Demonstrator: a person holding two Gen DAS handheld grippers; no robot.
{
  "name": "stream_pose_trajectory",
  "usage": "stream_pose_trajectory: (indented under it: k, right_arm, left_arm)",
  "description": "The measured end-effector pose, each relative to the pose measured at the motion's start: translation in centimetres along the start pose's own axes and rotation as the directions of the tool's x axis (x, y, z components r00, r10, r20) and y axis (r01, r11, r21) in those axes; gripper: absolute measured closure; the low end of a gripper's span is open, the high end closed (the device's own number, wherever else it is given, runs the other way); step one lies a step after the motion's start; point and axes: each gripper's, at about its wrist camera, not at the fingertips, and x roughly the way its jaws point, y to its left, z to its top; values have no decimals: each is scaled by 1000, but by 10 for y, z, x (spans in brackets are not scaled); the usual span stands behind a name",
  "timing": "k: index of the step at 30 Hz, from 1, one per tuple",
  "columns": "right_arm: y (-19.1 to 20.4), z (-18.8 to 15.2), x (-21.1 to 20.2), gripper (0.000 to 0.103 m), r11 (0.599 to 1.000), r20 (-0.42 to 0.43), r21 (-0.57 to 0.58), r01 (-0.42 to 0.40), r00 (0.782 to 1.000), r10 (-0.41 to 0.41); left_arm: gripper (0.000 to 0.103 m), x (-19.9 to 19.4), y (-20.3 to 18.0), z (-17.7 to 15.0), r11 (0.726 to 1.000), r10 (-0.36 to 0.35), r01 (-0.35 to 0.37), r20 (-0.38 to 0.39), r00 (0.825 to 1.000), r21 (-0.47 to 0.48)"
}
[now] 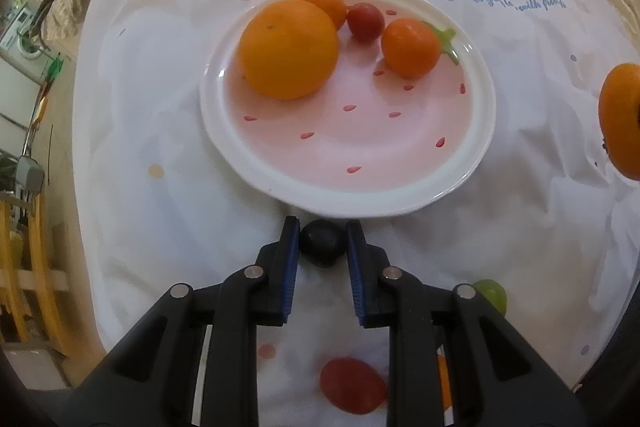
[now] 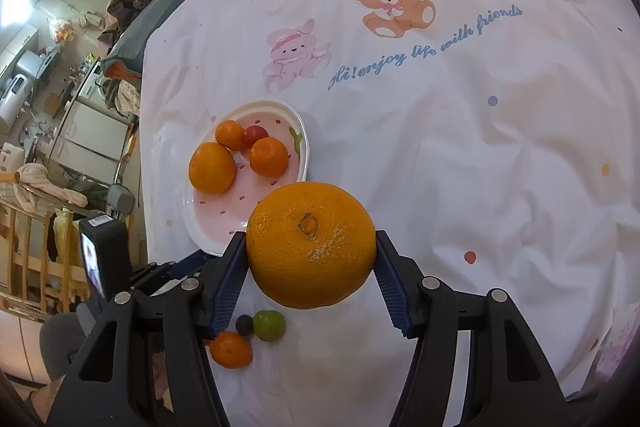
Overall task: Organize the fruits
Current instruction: 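Carry the large orange and dark plum over the plate with both grippers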
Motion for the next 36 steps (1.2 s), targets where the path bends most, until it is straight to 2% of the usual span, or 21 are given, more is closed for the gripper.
stream_pose_trajectory:
  k: [6,15,19,23,32,36]
  right_arm:
    - [-1,1,0,39,1000,1,9,0,1000,0]
    - [0,-1,-24,40,997,48,6,-72,996,72]
    - [1,-1,-32,39,996,70,5,-85,994,84]
    - [3,1,-31,39,997,69,-1,-78,995,78]
    - [3,18,-27,39,999,79,-25,-46,996,48]
    - [0,26,-21,39,996,75,0,-86,994,85]
  left_arm:
    - [84,-13,11,-8,1000,9,-9,5,1000,-29]
    - [84,-40,25,-12,996,14,-10,34,999,-89]
    - [84,-58,22,-14,998,24,-20,78,997,-51]
    - [84,-69,26,-4,999,41,-37,99,994,-38]
    - [84,-87,34,27,999,15,-10,135,991,-41]
    - [84,-81,34,37,999,-13,19,135,991,-43]
